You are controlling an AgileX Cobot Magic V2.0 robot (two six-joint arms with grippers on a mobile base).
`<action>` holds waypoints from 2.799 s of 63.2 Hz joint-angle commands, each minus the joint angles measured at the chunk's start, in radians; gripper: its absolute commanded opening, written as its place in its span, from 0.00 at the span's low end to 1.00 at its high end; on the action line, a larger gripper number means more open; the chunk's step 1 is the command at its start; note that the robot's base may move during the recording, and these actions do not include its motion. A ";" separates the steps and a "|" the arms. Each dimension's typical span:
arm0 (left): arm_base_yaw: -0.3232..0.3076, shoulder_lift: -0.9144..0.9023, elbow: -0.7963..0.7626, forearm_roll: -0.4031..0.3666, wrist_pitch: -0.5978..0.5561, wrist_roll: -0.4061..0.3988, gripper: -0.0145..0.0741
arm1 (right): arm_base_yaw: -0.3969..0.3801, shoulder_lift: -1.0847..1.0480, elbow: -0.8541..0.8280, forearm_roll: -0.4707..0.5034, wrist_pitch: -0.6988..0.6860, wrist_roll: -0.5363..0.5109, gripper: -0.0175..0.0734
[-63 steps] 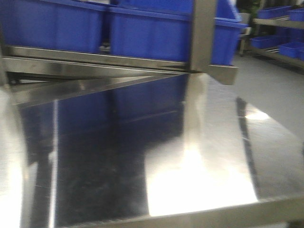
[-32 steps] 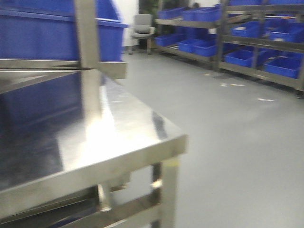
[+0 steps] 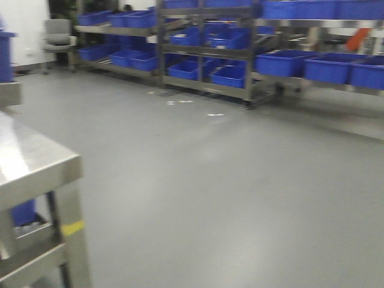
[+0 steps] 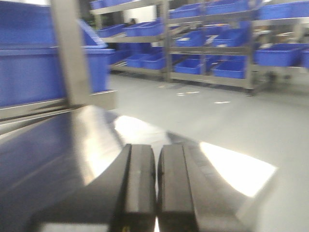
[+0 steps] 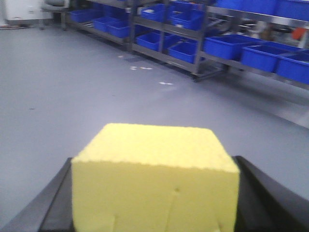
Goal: Place yellow foam block on left shelf second layer
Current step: 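Drive the base away from the table down the aisle holding the block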
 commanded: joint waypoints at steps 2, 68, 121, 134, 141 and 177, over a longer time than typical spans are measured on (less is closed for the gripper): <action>0.000 -0.021 0.028 -0.006 -0.082 -0.004 0.30 | -0.006 0.009 -0.029 -0.016 -0.083 -0.009 0.77; 0.000 -0.021 0.028 -0.006 -0.082 -0.004 0.30 | -0.006 0.009 -0.029 -0.016 -0.083 -0.009 0.77; 0.000 -0.021 0.028 -0.006 -0.082 -0.004 0.30 | -0.006 0.009 -0.029 -0.016 -0.083 -0.009 0.77; 0.000 -0.021 0.028 -0.006 -0.082 -0.004 0.30 | -0.006 0.009 -0.029 -0.016 -0.083 -0.009 0.77; 0.000 -0.021 0.028 -0.006 -0.082 -0.004 0.30 | -0.006 0.009 -0.029 -0.016 -0.083 -0.009 0.77; 0.000 -0.021 0.028 -0.006 -0.082 -0.004 0.30 | -0.006 0.009 -0.029 -0.016 -0.083 -0.009 0.77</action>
